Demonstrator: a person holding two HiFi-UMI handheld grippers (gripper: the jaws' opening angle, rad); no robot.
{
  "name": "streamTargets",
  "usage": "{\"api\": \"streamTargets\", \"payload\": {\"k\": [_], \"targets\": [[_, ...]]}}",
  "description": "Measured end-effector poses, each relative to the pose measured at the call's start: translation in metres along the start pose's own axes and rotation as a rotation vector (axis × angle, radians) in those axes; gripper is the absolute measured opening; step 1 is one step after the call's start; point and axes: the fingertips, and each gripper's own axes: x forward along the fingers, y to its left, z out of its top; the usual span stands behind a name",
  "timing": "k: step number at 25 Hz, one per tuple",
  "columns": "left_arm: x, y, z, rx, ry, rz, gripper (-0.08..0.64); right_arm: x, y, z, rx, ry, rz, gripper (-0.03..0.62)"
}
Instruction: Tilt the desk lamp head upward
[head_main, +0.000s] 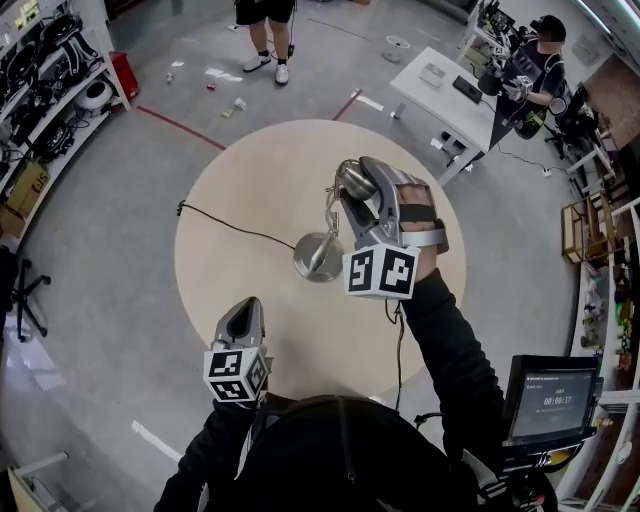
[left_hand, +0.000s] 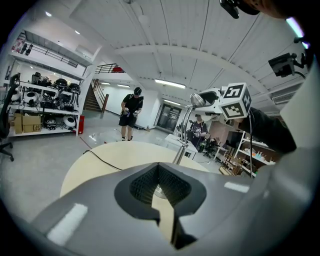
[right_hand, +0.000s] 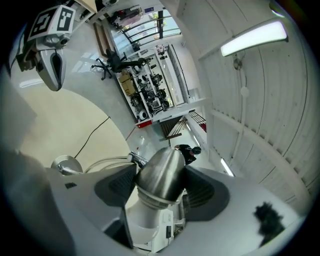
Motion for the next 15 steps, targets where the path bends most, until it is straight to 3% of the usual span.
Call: {"api": "streamTargets", "payload": {"k": [15], "targets": [[-0.015, 0.007, -0.002, -0.017, -0.004, 0.038, 0.006, 0.006, 0.005, 0.023, -0.123, -0.032, 0.023, 0.314]]}}
